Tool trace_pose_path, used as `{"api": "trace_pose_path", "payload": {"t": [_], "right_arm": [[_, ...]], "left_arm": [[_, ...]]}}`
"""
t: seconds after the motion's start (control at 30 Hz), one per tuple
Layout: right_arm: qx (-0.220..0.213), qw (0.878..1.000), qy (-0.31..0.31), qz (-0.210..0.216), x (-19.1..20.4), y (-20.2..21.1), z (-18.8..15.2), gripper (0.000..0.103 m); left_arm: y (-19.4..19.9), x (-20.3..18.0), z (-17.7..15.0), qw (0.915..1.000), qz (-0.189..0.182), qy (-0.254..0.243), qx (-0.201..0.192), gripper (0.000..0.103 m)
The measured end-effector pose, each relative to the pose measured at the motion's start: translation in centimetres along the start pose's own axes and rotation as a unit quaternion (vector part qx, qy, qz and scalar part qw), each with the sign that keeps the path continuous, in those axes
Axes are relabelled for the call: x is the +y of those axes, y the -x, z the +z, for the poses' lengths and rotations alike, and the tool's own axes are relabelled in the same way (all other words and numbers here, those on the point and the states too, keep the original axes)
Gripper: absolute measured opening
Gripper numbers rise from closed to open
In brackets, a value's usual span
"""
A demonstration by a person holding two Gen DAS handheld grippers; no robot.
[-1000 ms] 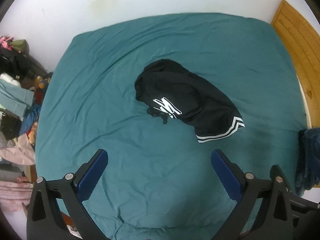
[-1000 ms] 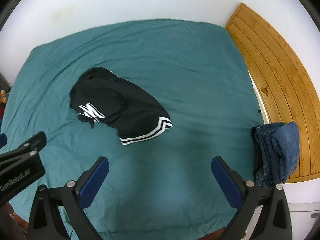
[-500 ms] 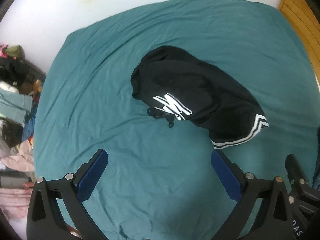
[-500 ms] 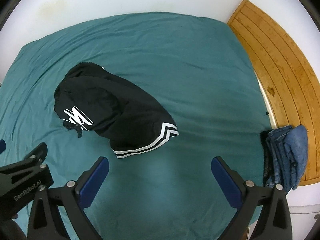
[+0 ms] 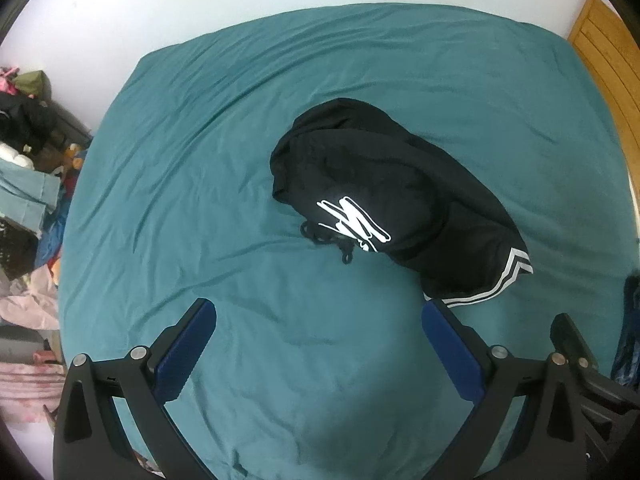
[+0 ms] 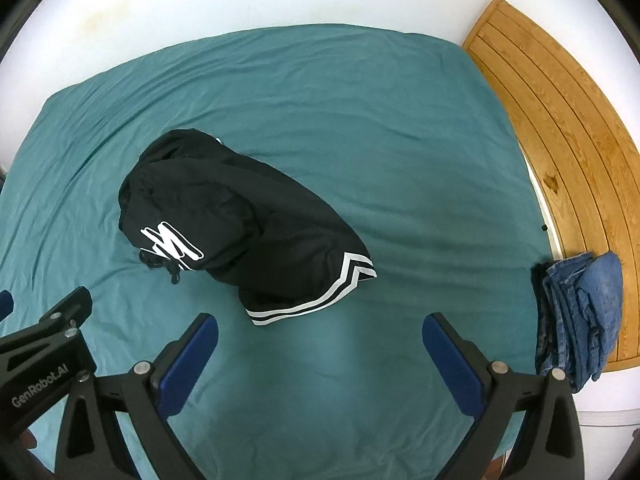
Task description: Fold clothes
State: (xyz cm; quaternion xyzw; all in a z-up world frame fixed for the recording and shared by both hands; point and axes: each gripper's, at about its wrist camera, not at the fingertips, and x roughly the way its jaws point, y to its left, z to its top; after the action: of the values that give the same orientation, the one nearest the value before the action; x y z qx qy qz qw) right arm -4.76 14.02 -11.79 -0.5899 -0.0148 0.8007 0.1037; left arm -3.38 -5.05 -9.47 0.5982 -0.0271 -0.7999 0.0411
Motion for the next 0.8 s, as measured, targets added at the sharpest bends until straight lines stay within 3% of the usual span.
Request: {"api": "trace_pose_path", "payload": {"t": [0.17, 0.37, 0.8], "right_arm": [[-0.002, 1.000, 0.002, 0.000, -0.2, 0.2, 0.4, 0.103], [0.004, 1.000, 0.007, 0.005, -0.5, 0.3, 0.6, 0.103], [0.000, 1.000, 0.008, 0.017, -0.5, 1.8, -0.1, 0.103]], "left_arm": [[-0.3, 0.6, 0.9, 0.9999, 0.003, 0.007, 0.010, 0.103], [-0.2, -4.4, 4.0, 0.9987, 0.022, 0.035, 0.029, 0.103], [-0.9, -4.4, 3.0, 0.9991, 0.026, 0.029, 0.018, 0.103]]}}
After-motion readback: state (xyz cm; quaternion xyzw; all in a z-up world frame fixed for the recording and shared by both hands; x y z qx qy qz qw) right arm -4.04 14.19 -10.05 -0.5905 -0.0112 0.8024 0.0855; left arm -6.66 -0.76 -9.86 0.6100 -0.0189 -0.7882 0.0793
